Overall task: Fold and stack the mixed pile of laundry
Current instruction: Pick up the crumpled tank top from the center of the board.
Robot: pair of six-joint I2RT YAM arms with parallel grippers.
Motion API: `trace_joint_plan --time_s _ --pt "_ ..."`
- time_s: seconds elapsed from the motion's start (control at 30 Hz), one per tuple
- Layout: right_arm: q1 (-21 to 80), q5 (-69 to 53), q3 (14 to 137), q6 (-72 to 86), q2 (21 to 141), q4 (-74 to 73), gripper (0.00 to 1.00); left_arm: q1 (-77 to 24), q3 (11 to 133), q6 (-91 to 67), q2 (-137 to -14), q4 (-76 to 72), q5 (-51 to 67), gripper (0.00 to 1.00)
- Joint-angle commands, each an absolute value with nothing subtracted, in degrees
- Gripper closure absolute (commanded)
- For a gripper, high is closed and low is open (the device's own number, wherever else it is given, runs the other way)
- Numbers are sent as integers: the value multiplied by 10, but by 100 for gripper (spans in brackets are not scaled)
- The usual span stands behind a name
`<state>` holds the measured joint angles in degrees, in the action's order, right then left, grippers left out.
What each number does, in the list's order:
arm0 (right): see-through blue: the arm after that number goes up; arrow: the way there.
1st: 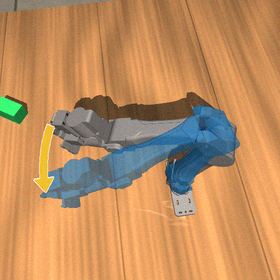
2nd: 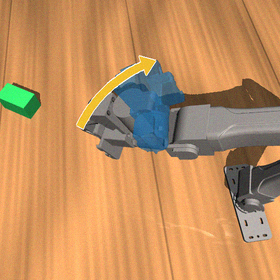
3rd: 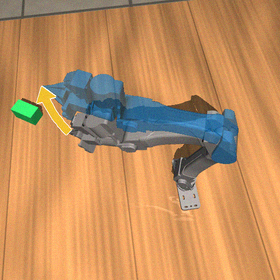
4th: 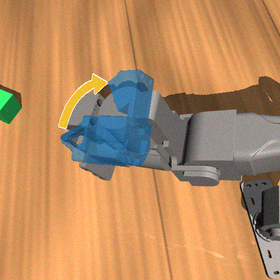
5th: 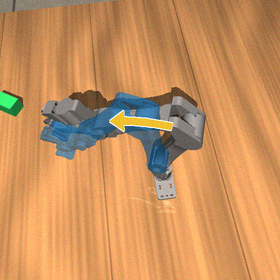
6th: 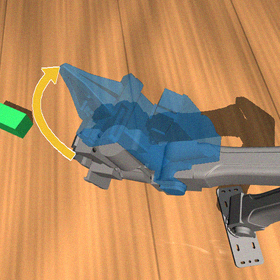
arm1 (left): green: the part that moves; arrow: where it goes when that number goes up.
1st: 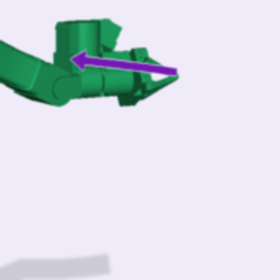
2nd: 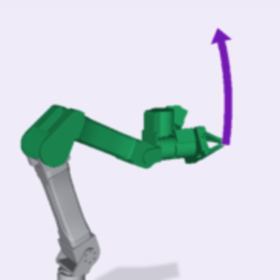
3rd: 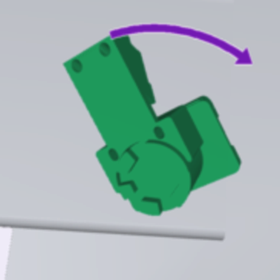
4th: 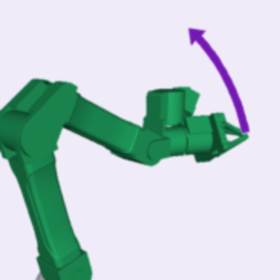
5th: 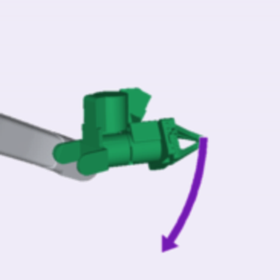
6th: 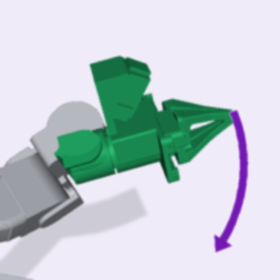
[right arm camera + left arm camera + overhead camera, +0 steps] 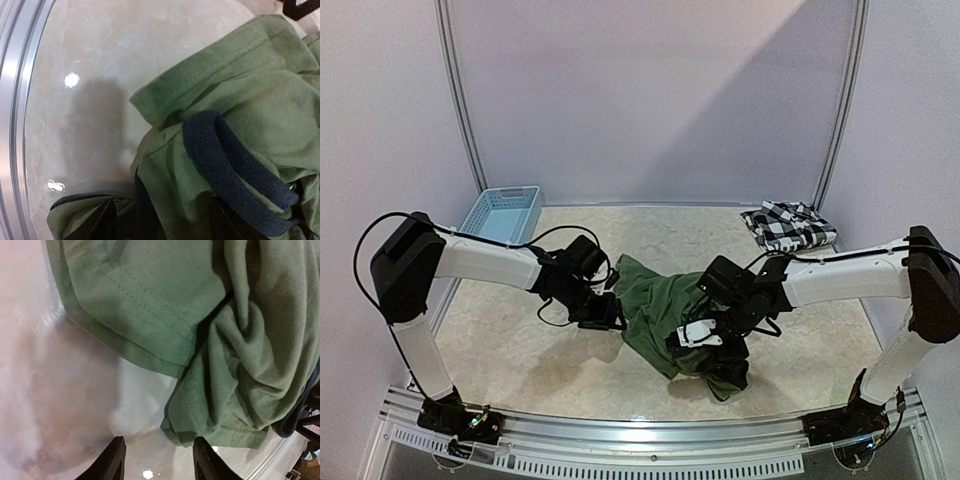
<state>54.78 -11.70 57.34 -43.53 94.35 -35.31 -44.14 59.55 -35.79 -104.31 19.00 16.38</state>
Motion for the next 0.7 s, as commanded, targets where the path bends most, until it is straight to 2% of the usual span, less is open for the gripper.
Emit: trace_joint_plan --time_s 0.0,0.23,0.33,0.4,0.47,0.53,0.57,0.67 --pt "577 -96 594 -422 944 -312 36 -454 581 -394 -1065 124 153 55" --pt "598 -41 606 -406 963 -281 36 -461 592 -392 -1095 97 153 60" --pt "597 -31 610 -403 986 -273 37 -465 600 -392 -1116 88 165 65" --pt "598 -29 612 -401 998 -271 48 -467 603 -390 -1122 88 168 74" --pt "597 -27 620 -398 1004 -287 74 -468 602 -387 -1115 89 171 85" --pt "596 -20 622 -394 989 -305 93 -467 602 -380 -1093 102 167 95" --pt "595 -12 618 -397 976 -312 97 -465 604 -368 -1077 120 163 100" --pt "567 -24 610 -408 881 -360 100 -458 625 -330 -1015 192 135 100"
